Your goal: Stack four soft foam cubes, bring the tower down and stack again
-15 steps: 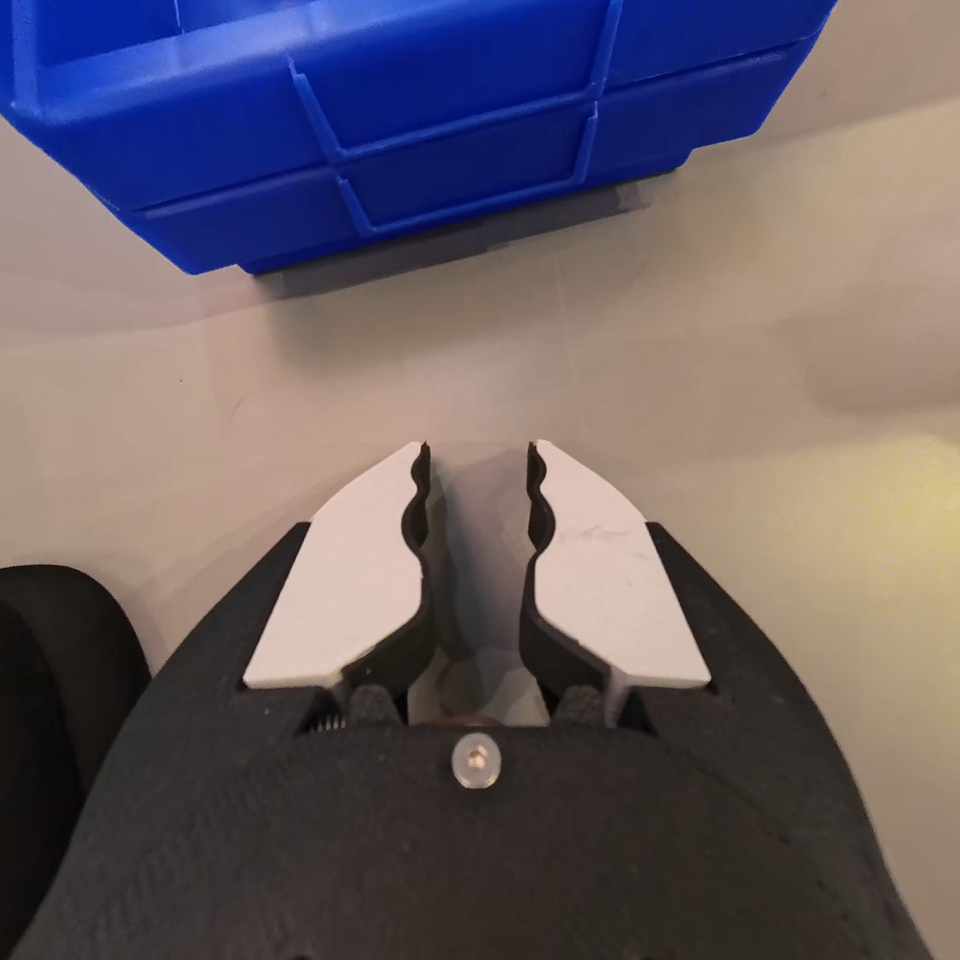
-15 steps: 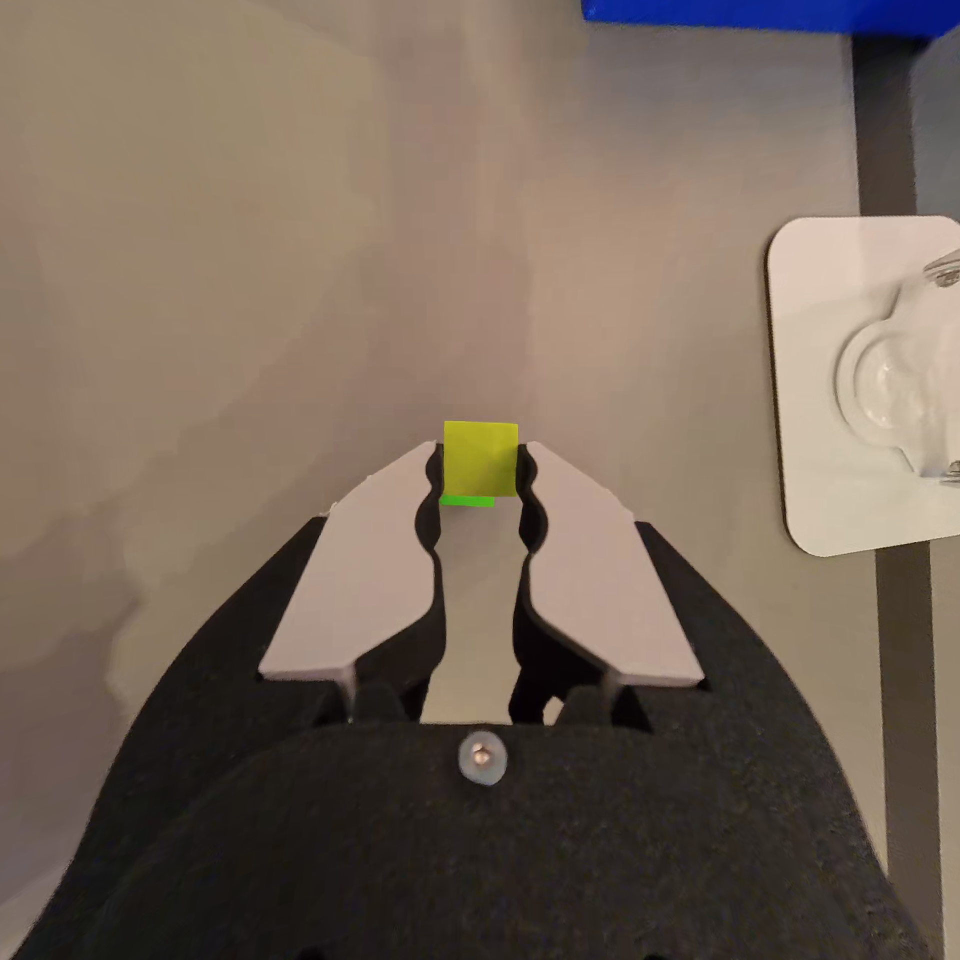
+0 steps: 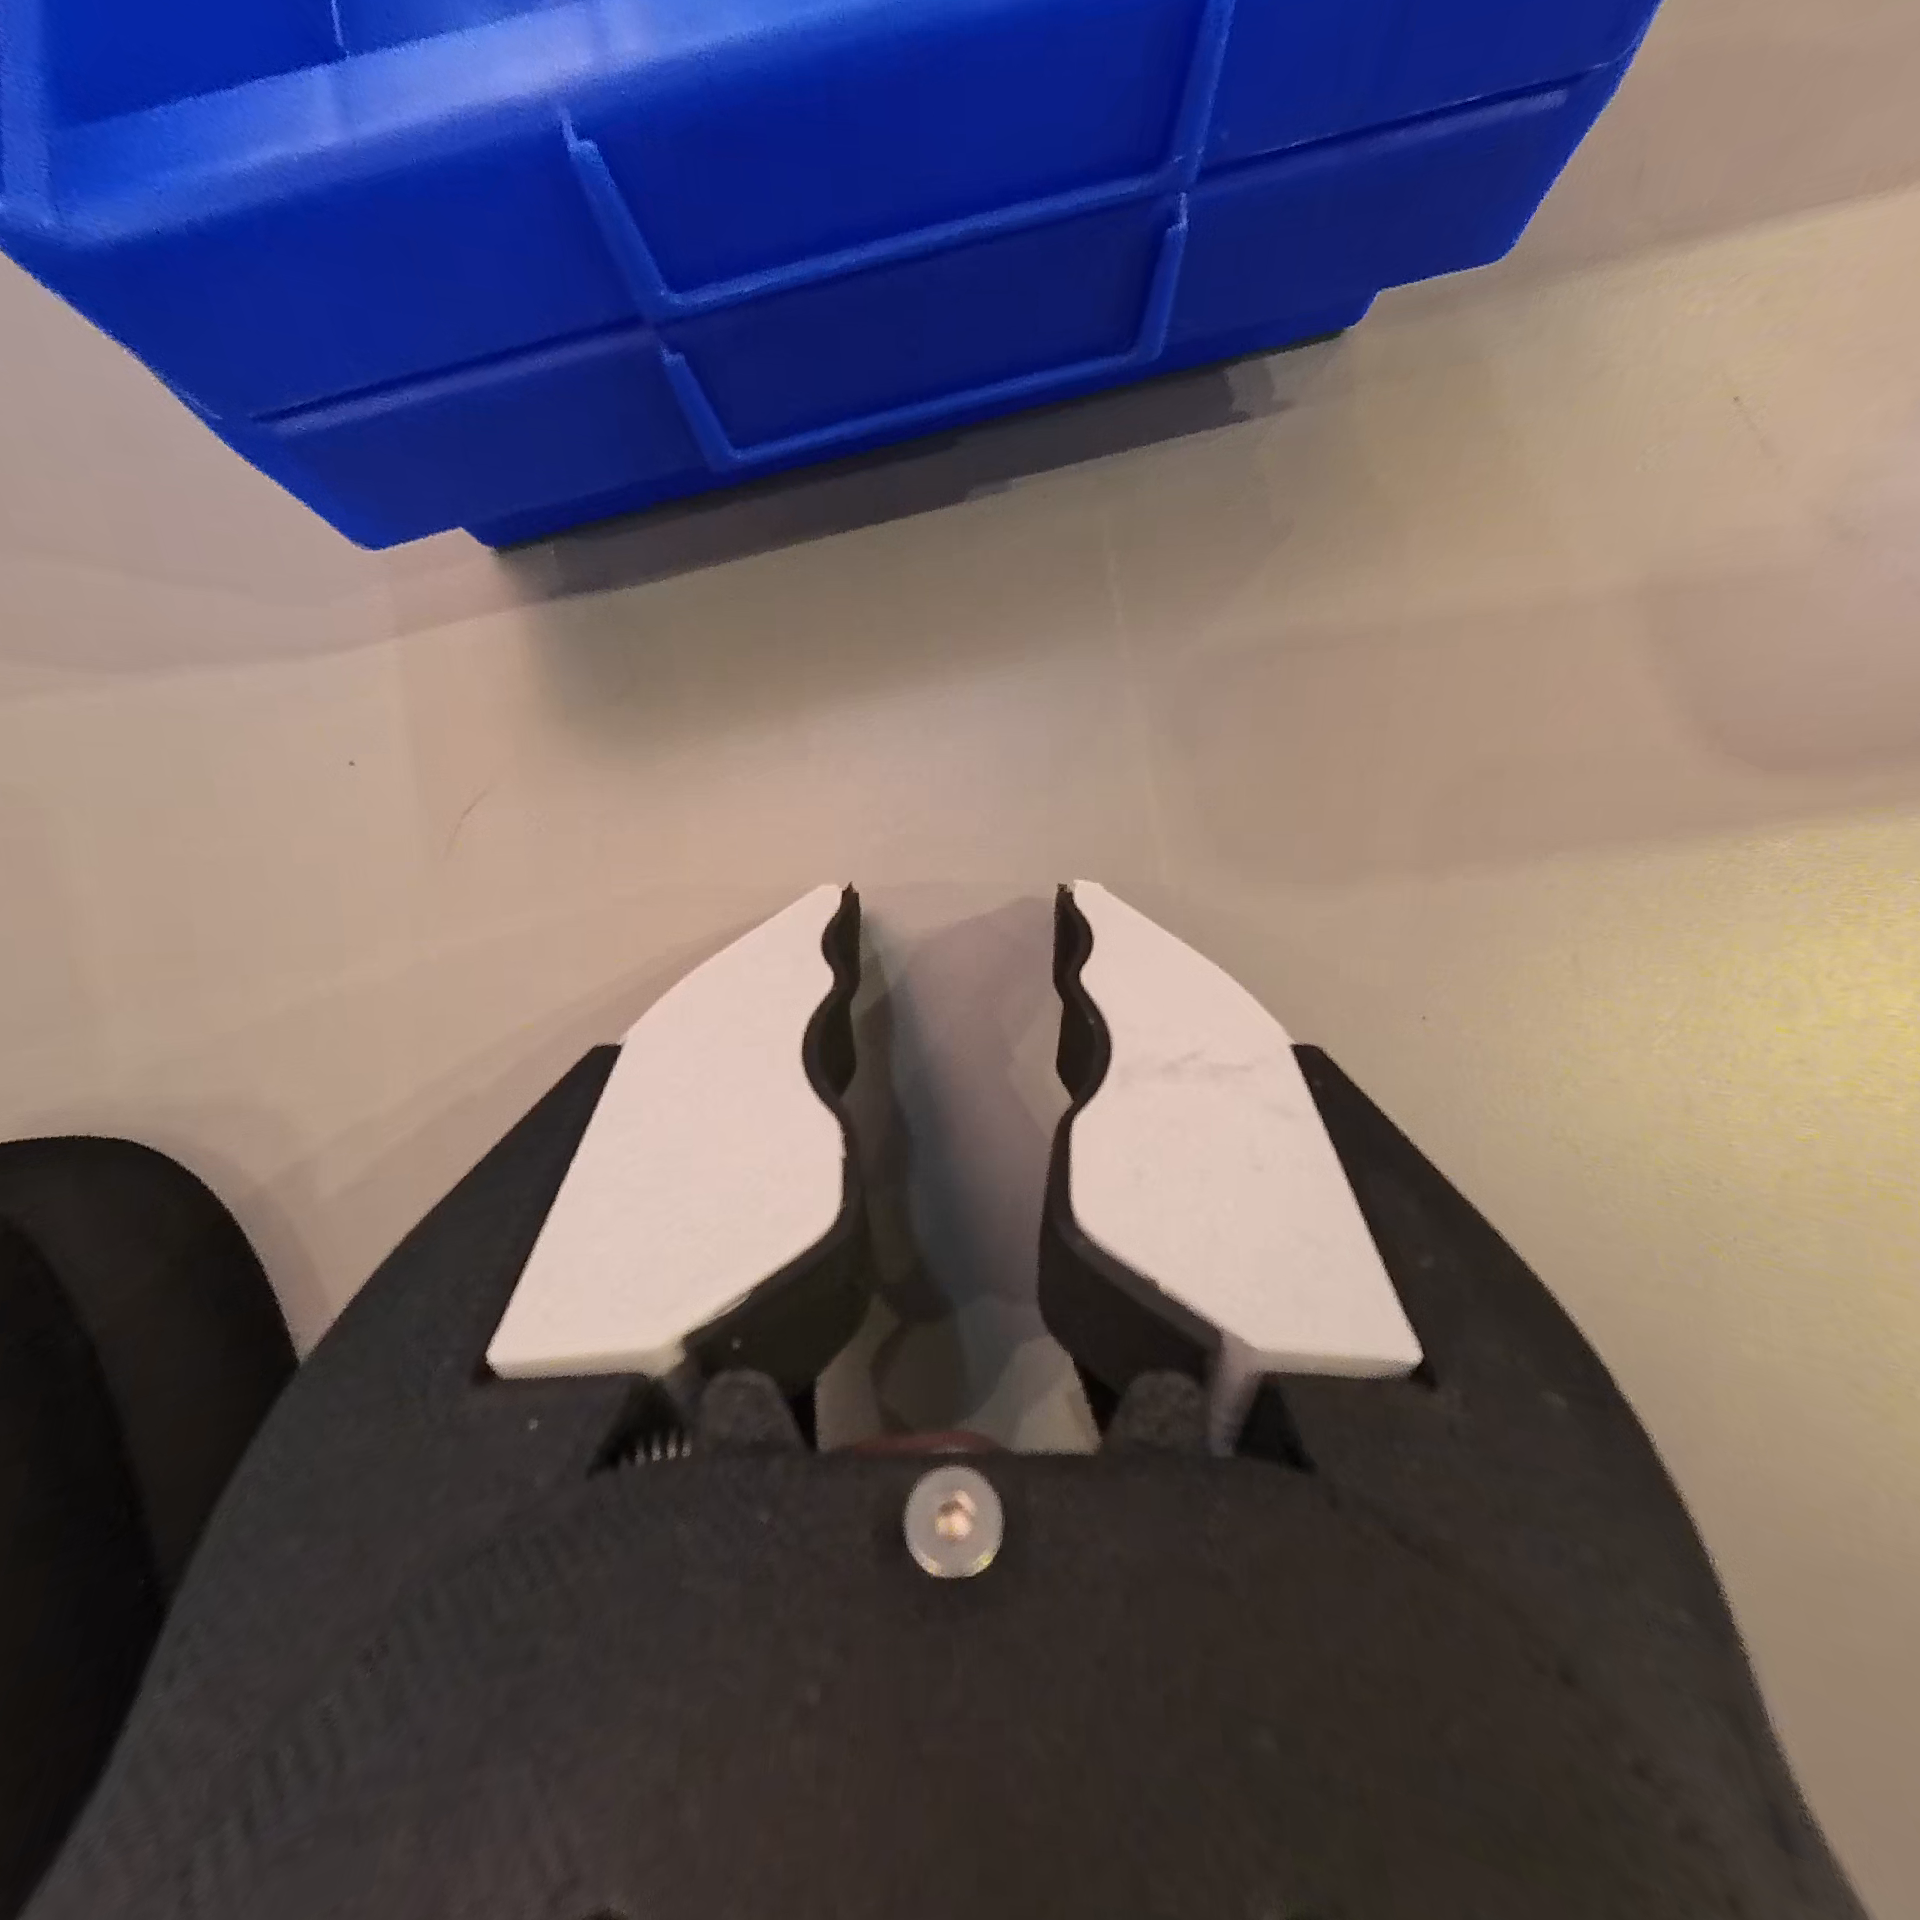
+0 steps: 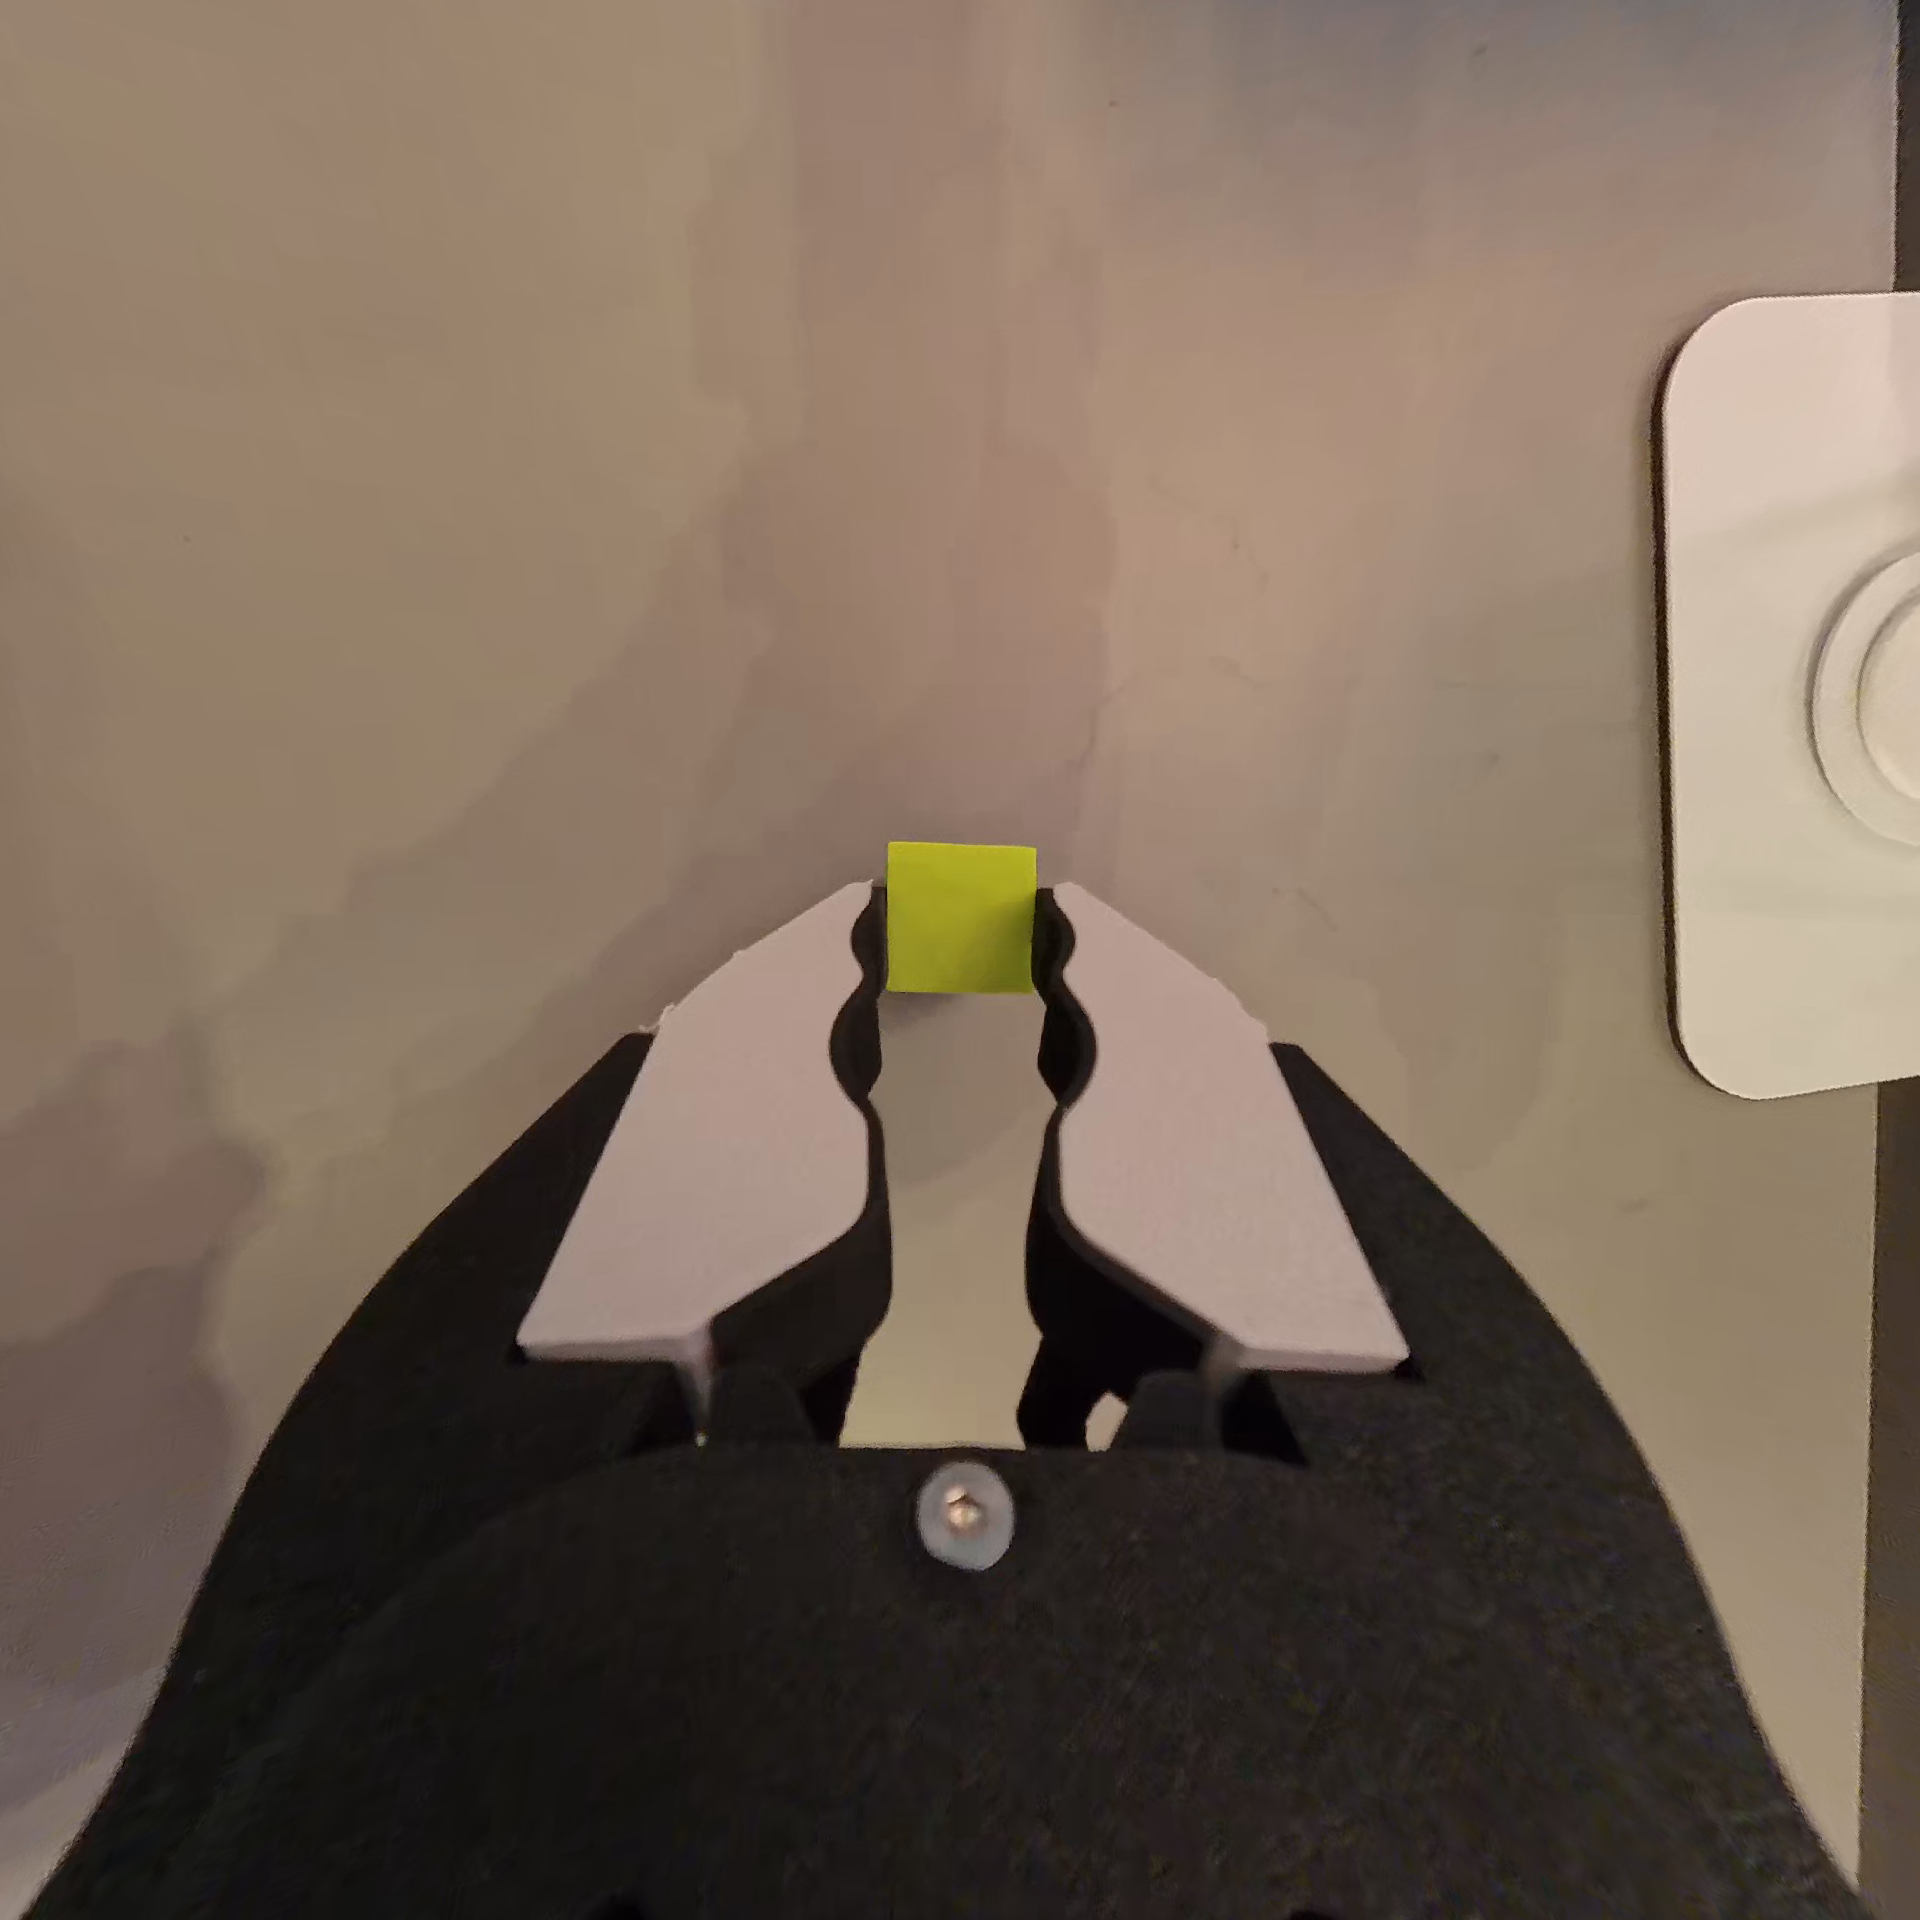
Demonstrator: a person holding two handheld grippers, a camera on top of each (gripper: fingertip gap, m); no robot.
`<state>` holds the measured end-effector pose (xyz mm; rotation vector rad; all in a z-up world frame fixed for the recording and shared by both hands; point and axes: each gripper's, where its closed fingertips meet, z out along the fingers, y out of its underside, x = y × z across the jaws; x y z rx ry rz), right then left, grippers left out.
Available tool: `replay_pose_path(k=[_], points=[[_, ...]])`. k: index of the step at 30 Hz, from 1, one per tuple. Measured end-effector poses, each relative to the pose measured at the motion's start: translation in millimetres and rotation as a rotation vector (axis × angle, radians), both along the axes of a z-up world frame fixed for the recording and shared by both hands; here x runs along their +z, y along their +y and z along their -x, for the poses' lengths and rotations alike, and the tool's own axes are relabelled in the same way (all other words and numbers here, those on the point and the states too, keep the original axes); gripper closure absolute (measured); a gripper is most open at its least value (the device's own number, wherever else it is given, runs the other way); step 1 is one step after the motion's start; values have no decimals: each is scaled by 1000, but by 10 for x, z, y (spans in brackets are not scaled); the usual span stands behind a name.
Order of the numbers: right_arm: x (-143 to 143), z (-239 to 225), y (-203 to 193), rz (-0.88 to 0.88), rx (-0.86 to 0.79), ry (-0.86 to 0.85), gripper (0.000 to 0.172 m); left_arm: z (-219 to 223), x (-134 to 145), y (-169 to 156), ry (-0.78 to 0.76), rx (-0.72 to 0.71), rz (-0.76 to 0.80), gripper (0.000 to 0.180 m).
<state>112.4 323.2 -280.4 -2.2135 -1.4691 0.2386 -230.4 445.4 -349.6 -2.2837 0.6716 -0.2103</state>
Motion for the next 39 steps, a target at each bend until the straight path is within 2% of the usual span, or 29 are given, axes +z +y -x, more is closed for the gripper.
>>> replay_pose_path(k=[26, 29, 32, 35, 39], points=[[-64, -27, 2, 14, -29, 12, 145, -8, -11, -4, 13, -4, 0, 145], [-57, -24, -3, 18, -30, 15, 135, -7, -11, -5, 14, -4, -1, 145], [18, -45, -4, 4, -39, 24, 131, -7, -11, -5, 12, -4, 0, 145], [222, -17, 9, -51, -50, 45, 129, -1, -5, -1, 0, 0, 3, 145], [496, 460, -110, -101, 36, 103, 129, 14, 25, 8, -34, 12, 0, 145]])
